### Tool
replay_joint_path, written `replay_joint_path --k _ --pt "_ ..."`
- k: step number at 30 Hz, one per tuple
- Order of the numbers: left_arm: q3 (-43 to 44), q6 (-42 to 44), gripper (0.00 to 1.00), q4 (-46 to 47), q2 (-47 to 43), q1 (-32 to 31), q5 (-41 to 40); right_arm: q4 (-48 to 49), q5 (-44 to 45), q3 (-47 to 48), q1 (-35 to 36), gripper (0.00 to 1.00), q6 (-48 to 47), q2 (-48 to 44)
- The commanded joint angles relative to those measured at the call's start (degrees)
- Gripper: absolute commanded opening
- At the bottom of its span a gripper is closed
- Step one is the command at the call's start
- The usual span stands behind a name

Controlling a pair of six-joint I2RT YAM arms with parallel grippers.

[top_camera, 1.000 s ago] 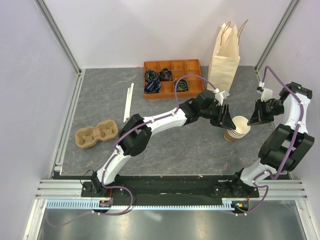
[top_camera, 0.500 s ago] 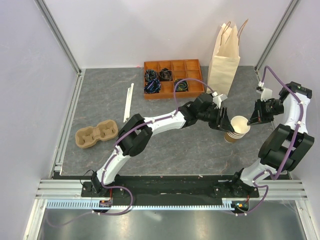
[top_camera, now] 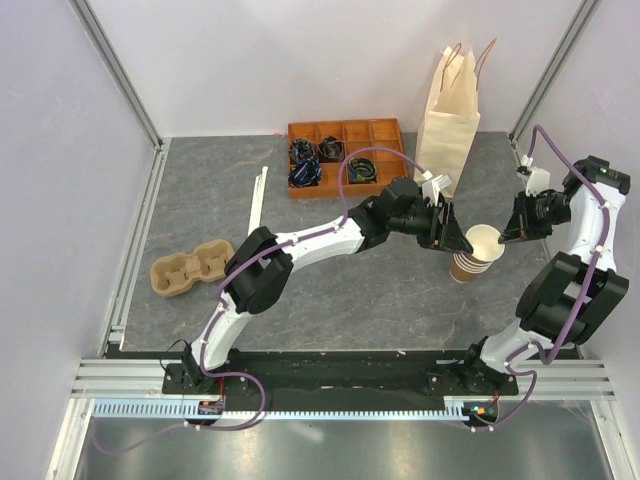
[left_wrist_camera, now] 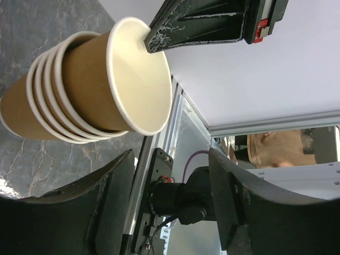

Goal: Pack the takeout coffee

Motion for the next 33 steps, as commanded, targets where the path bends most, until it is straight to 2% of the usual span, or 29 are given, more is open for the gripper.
replay_joint_path --k 1,12,21,23,25,33 --pt "-0.73 -1.03 0.68 3.03 -4.45 0.53 1.67 -6.42 -0.25 4.60 0.16 0.00 -0.10 -4.61" --pt "-1.87 1.95 0.72 2.50 -7.17 1.05 2.82 -6.42 -0.16 5.39 0.16 0.00 1.91 -9.62" --pt "-7.58 4.42 0.84 3.82 -15.85 3.51 4.66 -6.51 -6.04 11.62 2.26 0.00 4.37 -13.32" --pt "-11.86 4.68 0.88 3.73 -19.20 5.97 5.71 -6.42 -7.45 13.46 5.86 0.00 6.65 -11.31" --pt "-14.96 6.34 0.99 2.86 -24.89 9.30 6.33 -6.24 -9.29 13.83 10.41 0.00 7.45 -9.46" --pt "-27.00 26.89 1.00 -17.68 -44.60 21.61 6.16 0.69 -9.30 11.02 27.74 0.00 13.60 -2.51"
